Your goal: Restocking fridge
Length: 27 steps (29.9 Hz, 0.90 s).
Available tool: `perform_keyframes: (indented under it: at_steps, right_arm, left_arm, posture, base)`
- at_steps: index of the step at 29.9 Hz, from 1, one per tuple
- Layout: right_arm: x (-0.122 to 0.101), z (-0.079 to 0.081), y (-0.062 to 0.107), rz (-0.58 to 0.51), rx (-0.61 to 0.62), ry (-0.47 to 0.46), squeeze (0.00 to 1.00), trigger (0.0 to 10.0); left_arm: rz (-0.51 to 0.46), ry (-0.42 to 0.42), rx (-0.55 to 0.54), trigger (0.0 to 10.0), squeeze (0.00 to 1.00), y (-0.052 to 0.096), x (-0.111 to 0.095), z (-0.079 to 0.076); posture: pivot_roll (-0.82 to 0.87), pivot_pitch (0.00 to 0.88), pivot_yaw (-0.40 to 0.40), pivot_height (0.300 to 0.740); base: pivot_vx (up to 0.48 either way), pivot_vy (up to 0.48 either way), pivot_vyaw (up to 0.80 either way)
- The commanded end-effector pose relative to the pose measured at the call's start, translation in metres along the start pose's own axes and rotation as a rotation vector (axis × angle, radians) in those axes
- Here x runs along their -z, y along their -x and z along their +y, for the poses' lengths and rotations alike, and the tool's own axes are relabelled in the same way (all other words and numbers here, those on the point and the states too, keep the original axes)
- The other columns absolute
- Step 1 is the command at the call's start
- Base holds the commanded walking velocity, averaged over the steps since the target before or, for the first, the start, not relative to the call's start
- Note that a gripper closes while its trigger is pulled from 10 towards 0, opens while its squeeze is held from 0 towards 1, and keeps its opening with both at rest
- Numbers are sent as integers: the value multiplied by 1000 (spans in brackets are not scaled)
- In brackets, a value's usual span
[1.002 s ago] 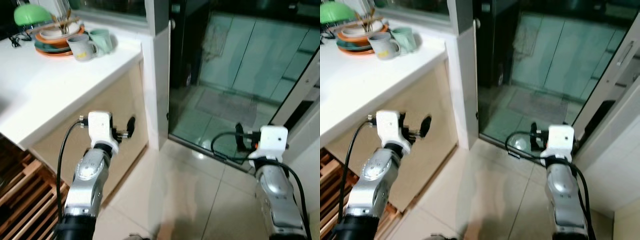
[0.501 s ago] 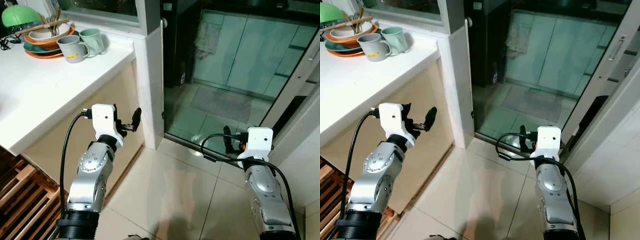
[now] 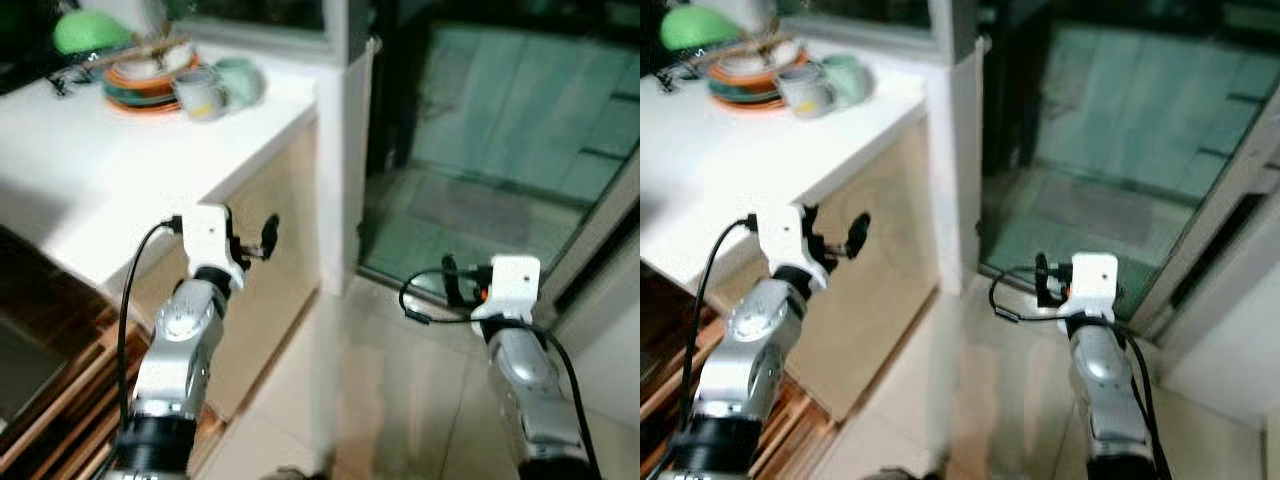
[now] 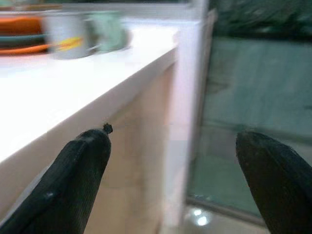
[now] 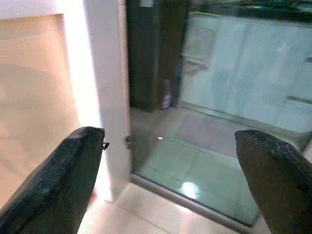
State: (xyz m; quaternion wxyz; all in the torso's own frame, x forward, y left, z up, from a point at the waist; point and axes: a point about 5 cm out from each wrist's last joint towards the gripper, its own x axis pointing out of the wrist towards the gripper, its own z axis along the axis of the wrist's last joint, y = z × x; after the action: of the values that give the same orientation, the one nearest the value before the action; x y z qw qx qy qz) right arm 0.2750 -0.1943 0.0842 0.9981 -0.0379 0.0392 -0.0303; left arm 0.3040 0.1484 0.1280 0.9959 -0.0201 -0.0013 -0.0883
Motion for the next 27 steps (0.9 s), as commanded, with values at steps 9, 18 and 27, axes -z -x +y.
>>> perform_keyframes:
  at_steps: [9, 18, 27]
  right_arm:
    - [0, 4, -5, 15, -29, -92, 0, 10000]
    - [-2, 9, -12, 24, -91, -95, 0, 10000]
    - [1, 31, -16, 50, -243, -88, 0, 10000]
  left_arm:
    - [45, -36, -69, 10000, 0, 13, 16, 29]
    - [17, -11, -187, 10000, 0, 19, 11, 32]
    - [23, 10, -213, 10000, 0, 27, 12, 23]
  posture:
    - [-134, 0, 90, 740]
    - [-111, 0, 78, 740]
    - [-41, 0, 1, 740]
  base:
    - [0, -53, 531]
    - [0, -480, 505]
    - [0, -213, 492]
